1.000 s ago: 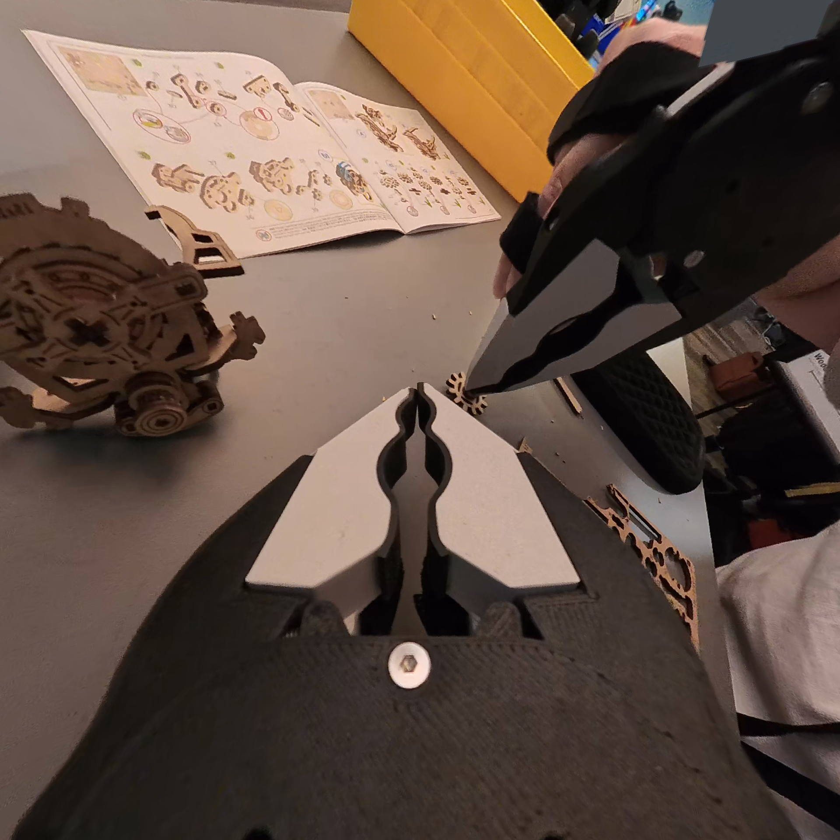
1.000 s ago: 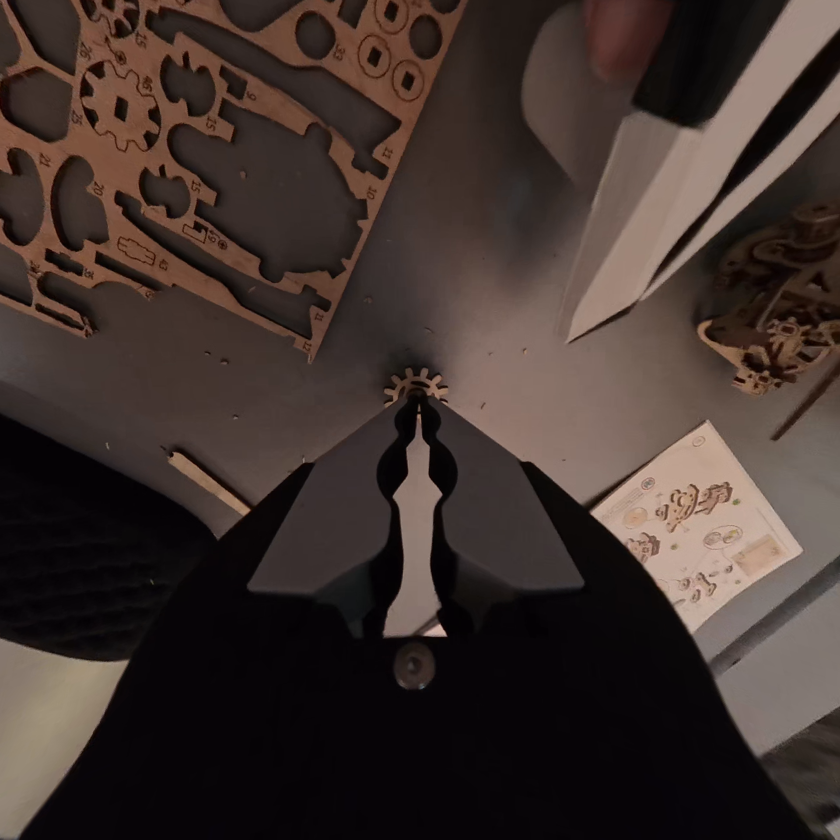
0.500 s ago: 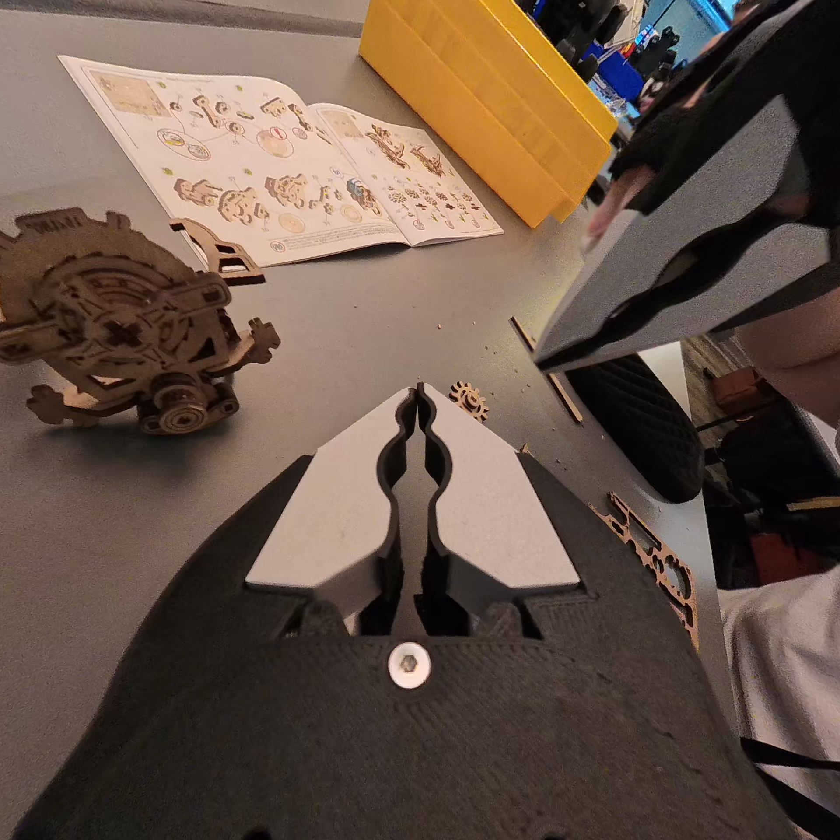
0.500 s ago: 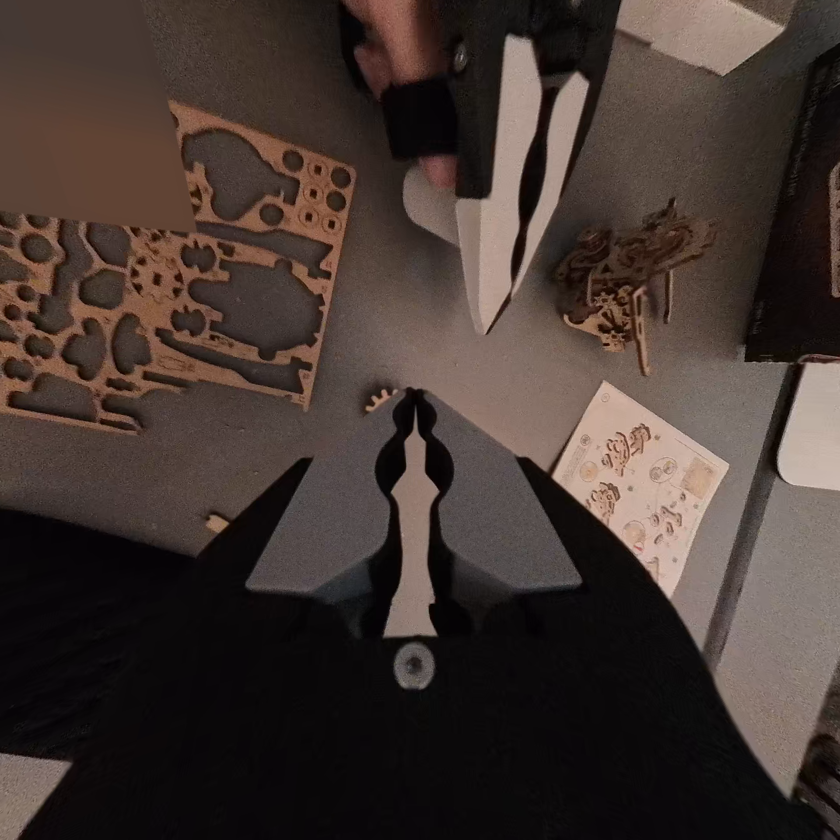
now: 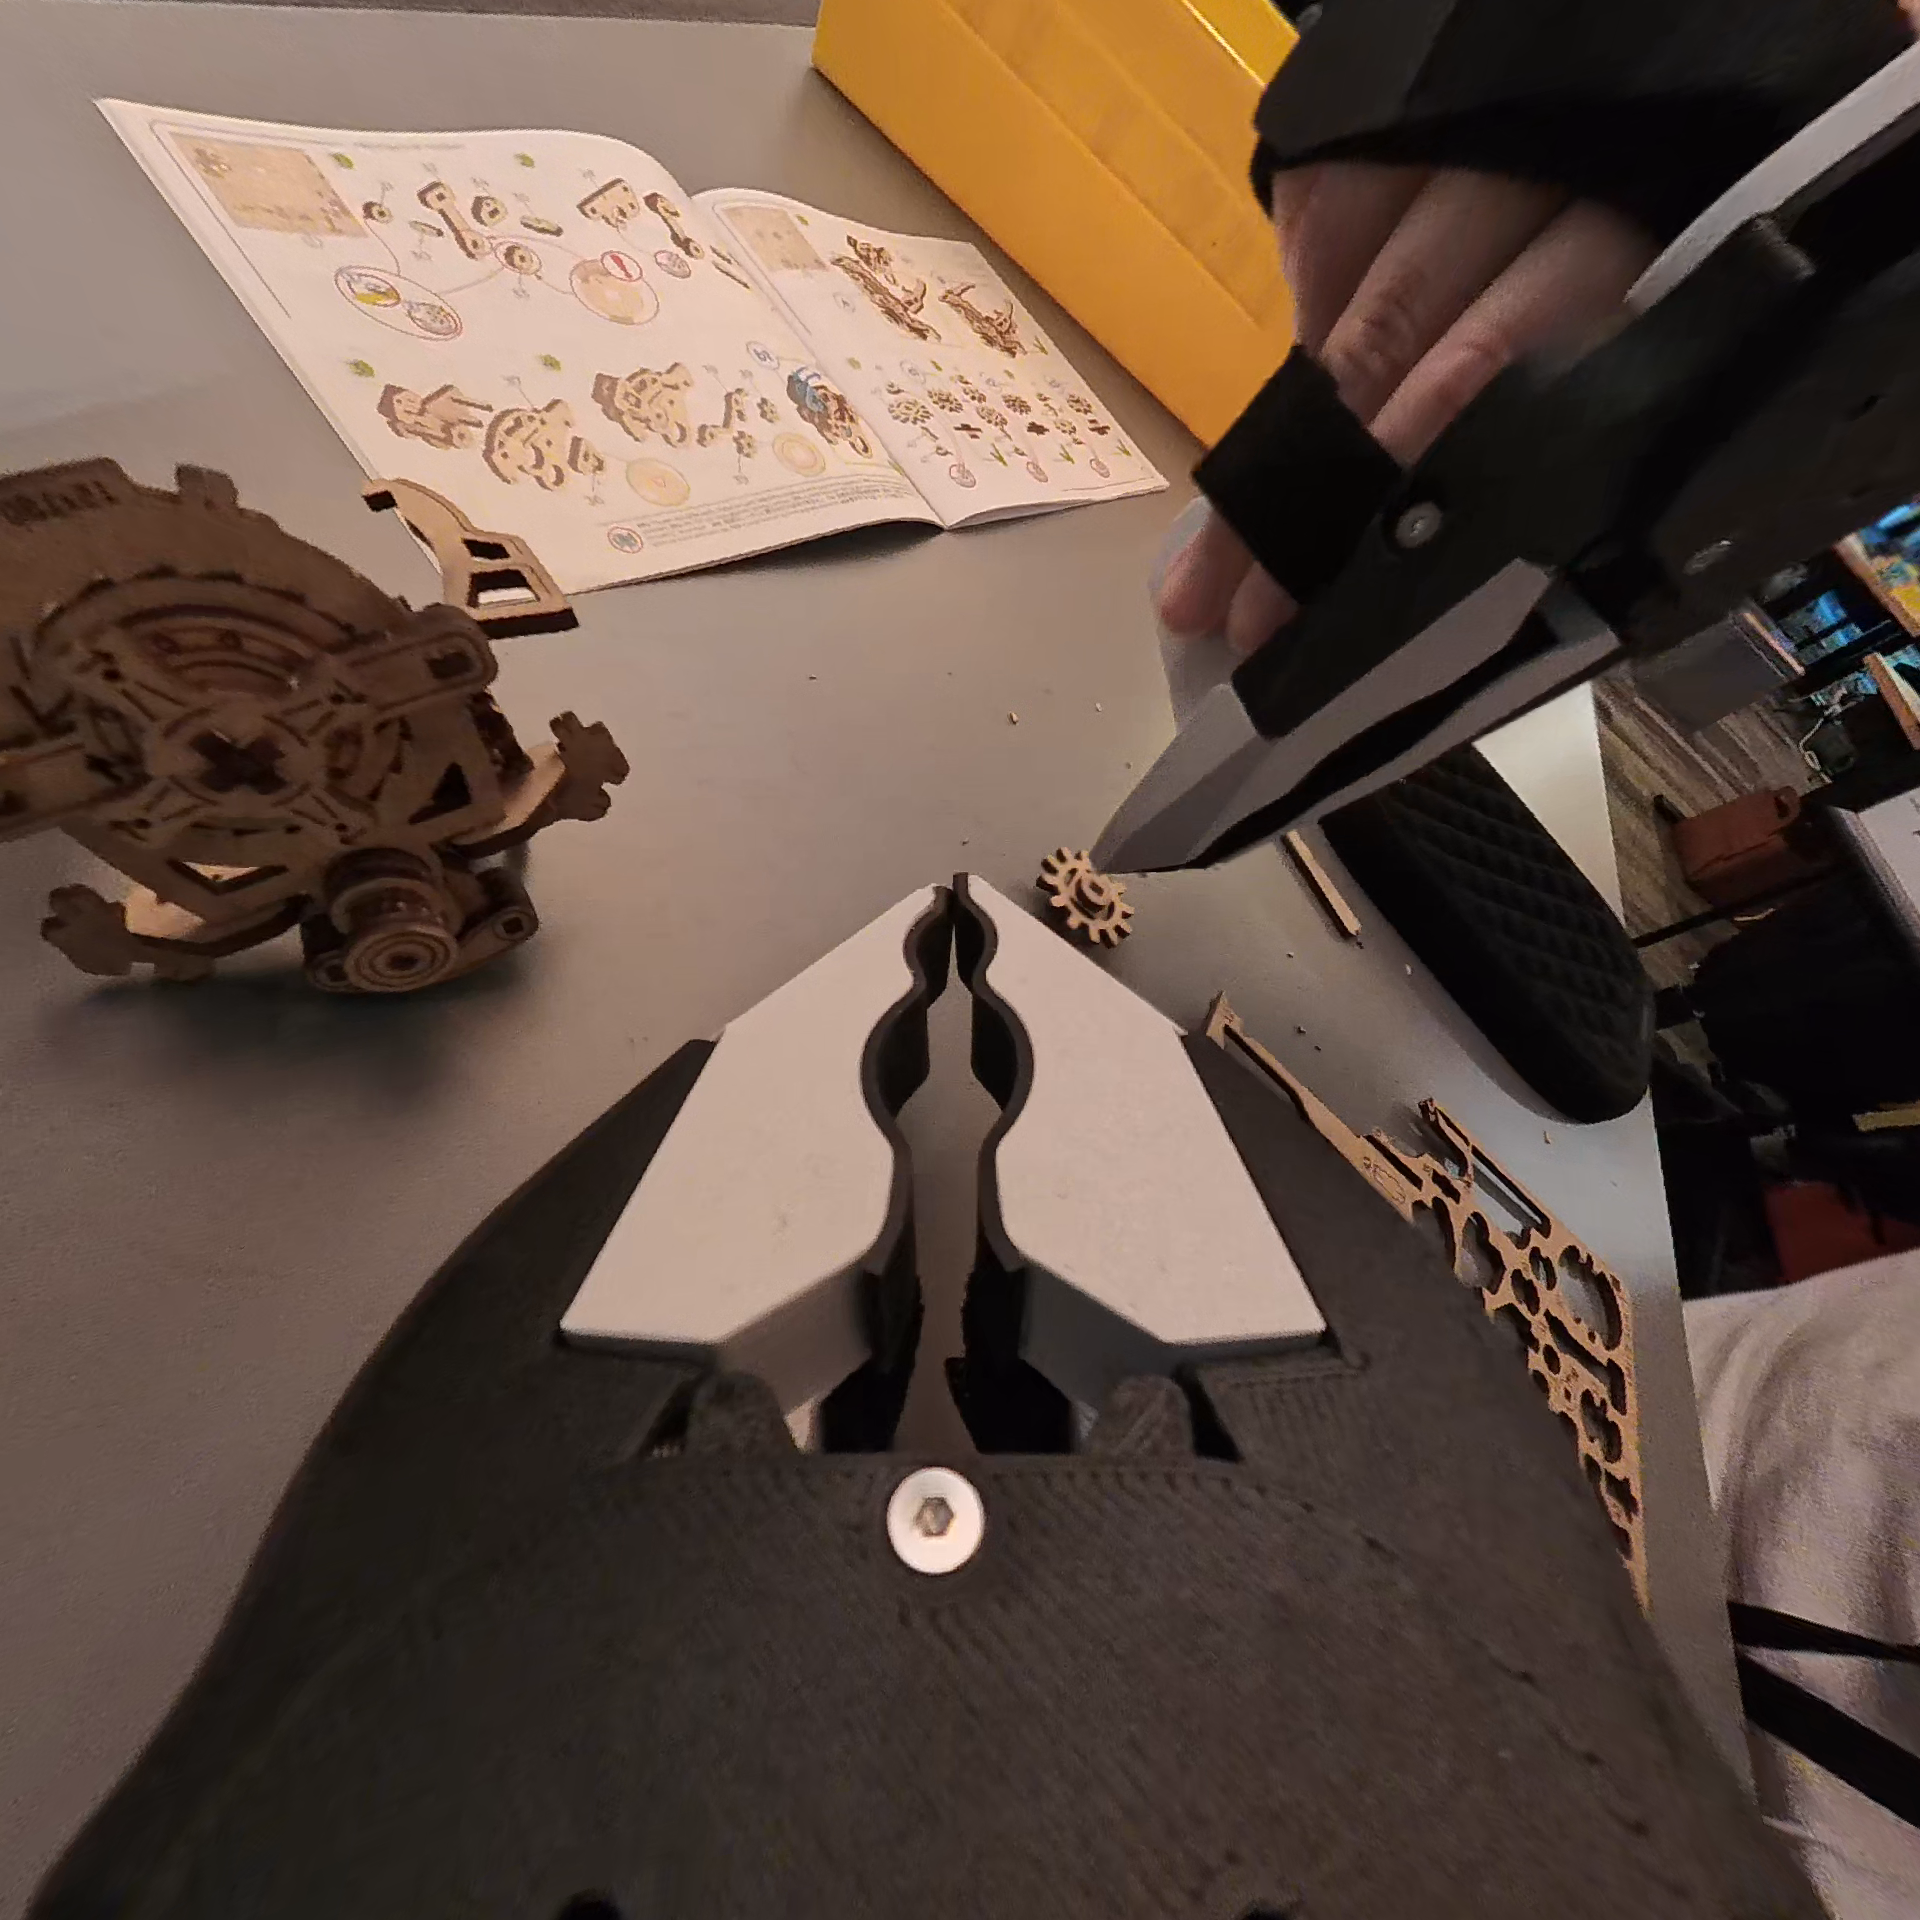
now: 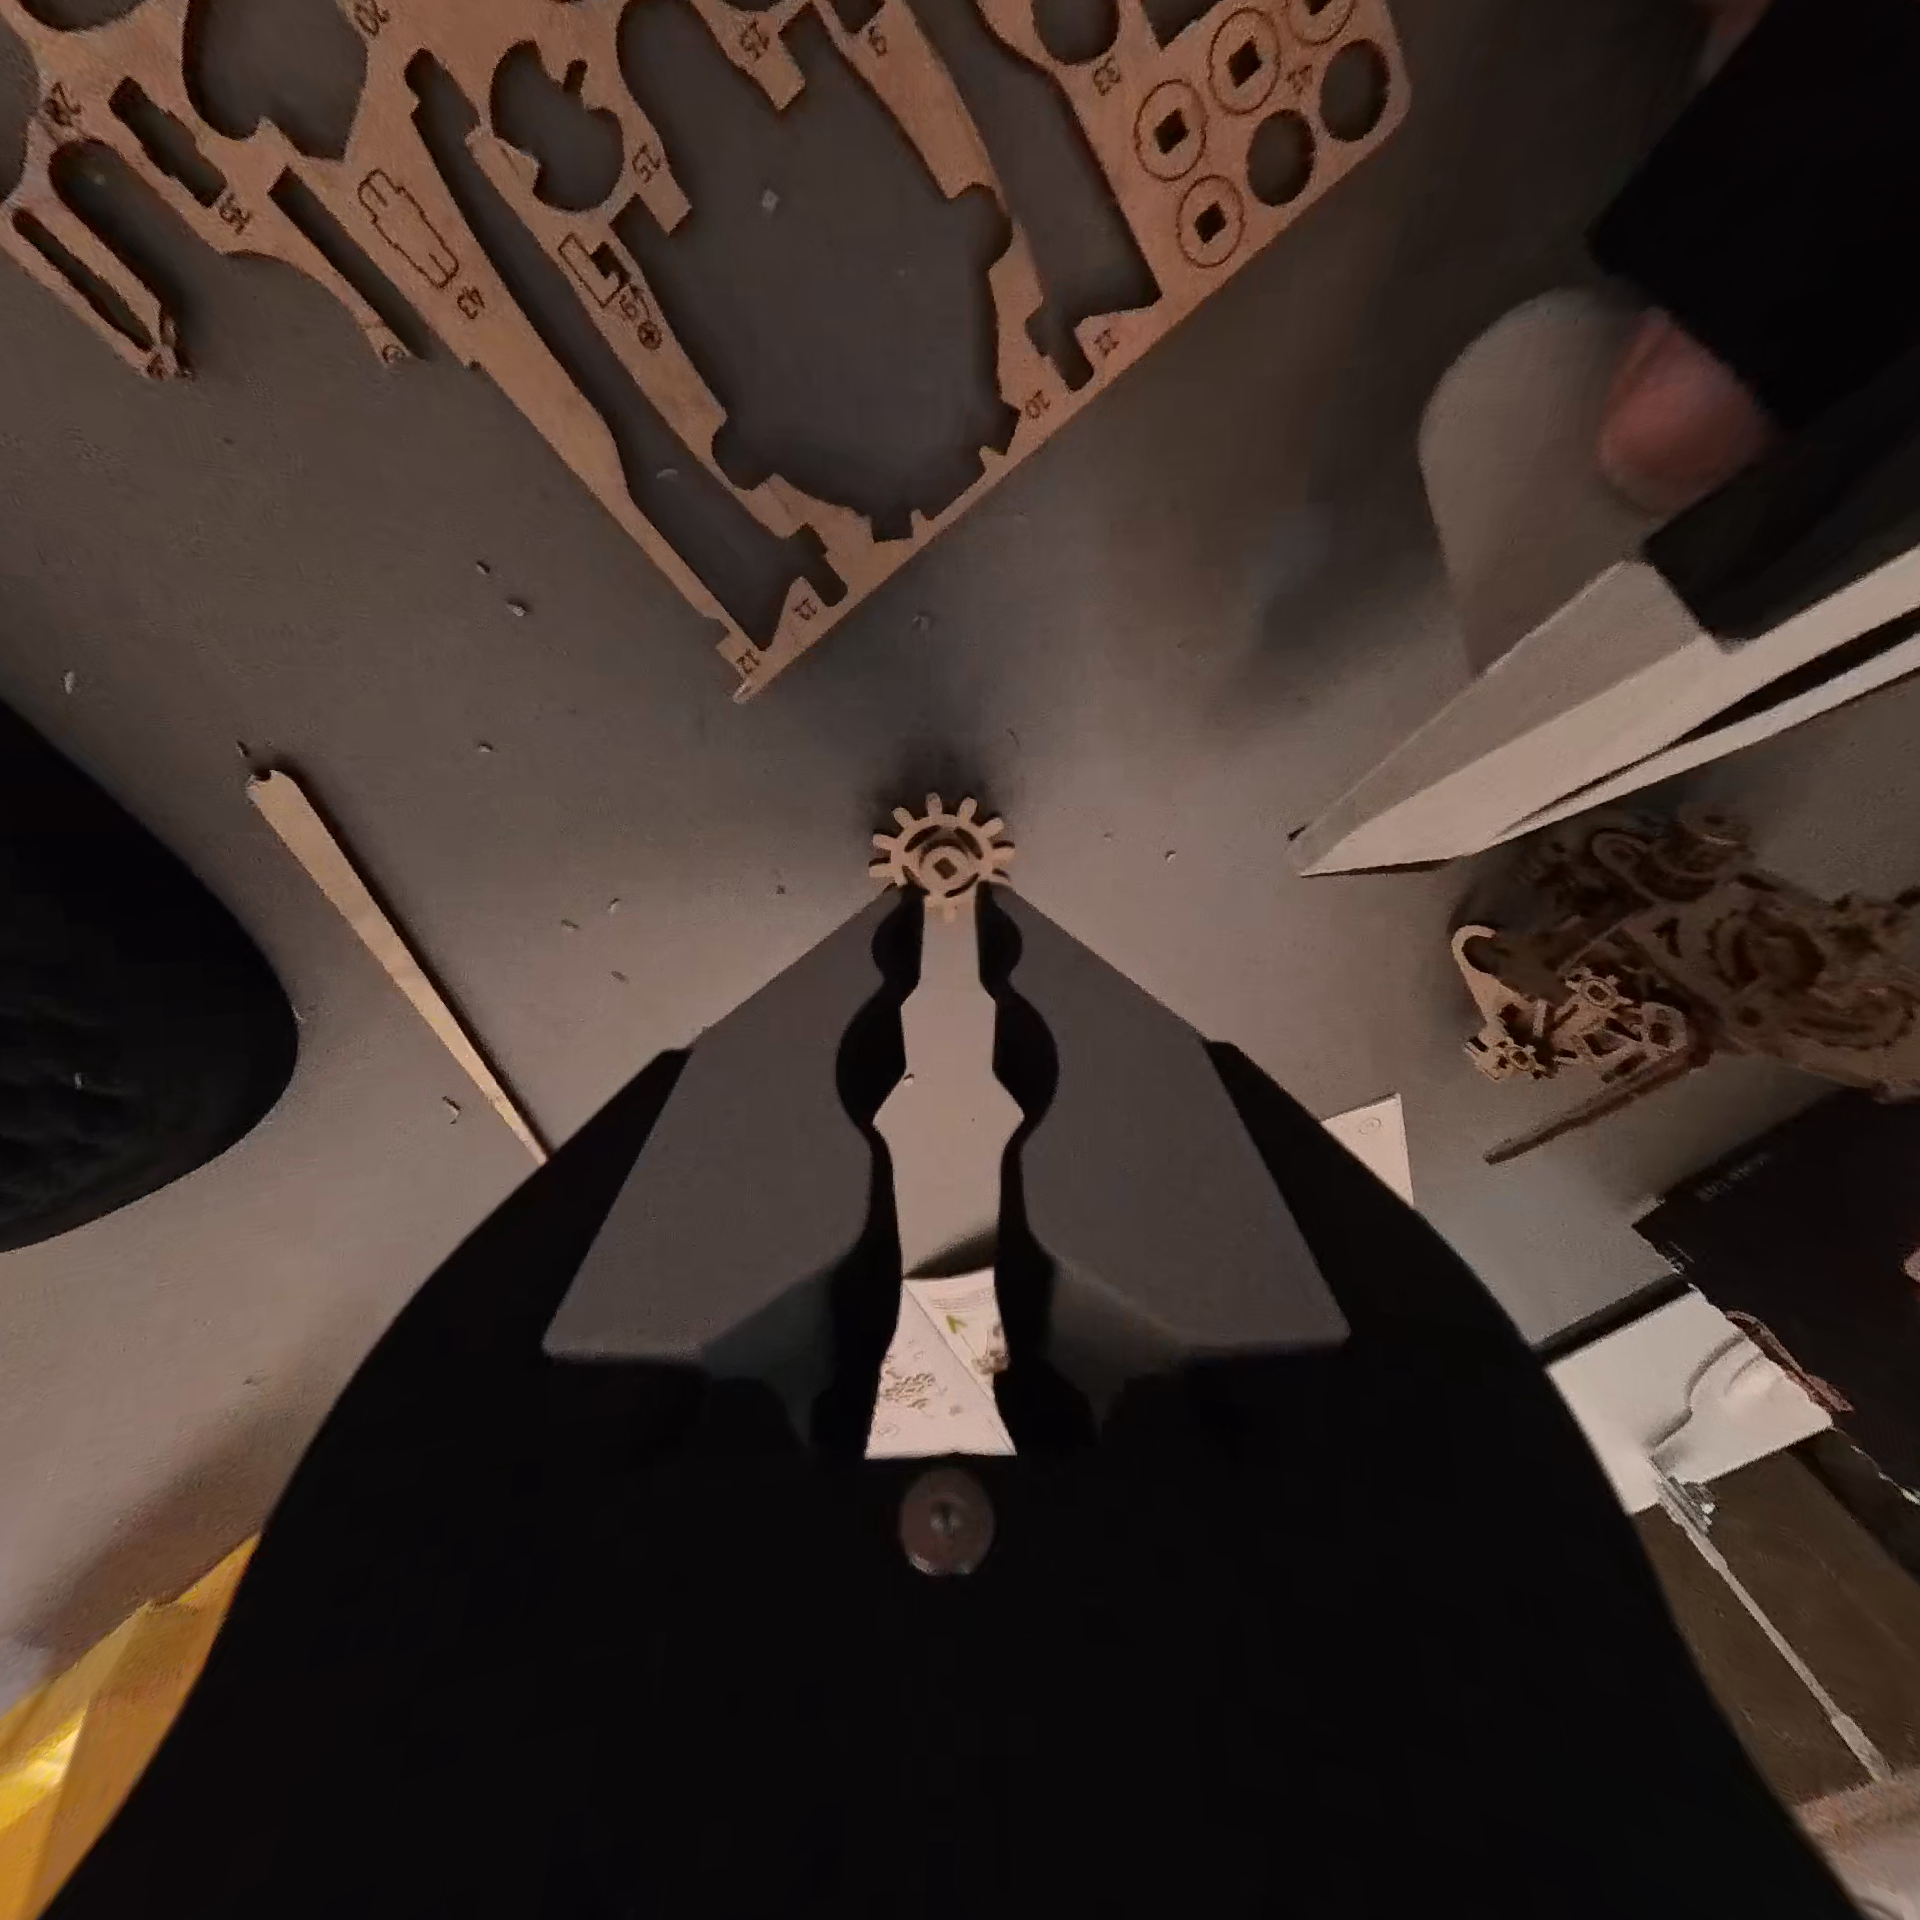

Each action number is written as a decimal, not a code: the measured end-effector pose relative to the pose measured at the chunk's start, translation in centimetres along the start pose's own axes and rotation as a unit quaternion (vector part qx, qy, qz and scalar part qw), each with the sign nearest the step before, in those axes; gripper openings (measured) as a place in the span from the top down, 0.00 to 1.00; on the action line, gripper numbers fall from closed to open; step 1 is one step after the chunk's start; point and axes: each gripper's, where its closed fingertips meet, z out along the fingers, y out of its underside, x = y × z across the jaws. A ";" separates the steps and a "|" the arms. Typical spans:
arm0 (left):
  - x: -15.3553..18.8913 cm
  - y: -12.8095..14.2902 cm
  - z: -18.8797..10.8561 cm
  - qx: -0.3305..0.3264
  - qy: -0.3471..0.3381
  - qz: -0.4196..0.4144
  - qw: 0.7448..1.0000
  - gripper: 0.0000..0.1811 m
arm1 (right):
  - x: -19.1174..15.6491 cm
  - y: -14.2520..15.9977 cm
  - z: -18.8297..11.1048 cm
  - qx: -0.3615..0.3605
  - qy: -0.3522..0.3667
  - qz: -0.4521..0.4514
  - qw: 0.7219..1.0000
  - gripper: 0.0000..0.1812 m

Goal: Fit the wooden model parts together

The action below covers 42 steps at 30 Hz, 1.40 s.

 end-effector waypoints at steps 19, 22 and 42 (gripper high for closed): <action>-0.1 0.1 0.0 -0.002 0.001 -0.003 1.000 1.00 | -0.2 -0.2 0.9 0.010 -0.035 -0.060 0.998 0.99; -0.1 0.1 0.0 -0.001 -0.001 -0.002 1.000 1.00 | -0.2 -0.2 0.9 0.013 -0.029 -0.065 0.997 0.99; 0.2 -0.1 -0.1 0.002 -0.001 0.002 1.000 1.00 | -0.3 -0.3 0.9 -0.002 -0.006 -0.048 0.999 1.00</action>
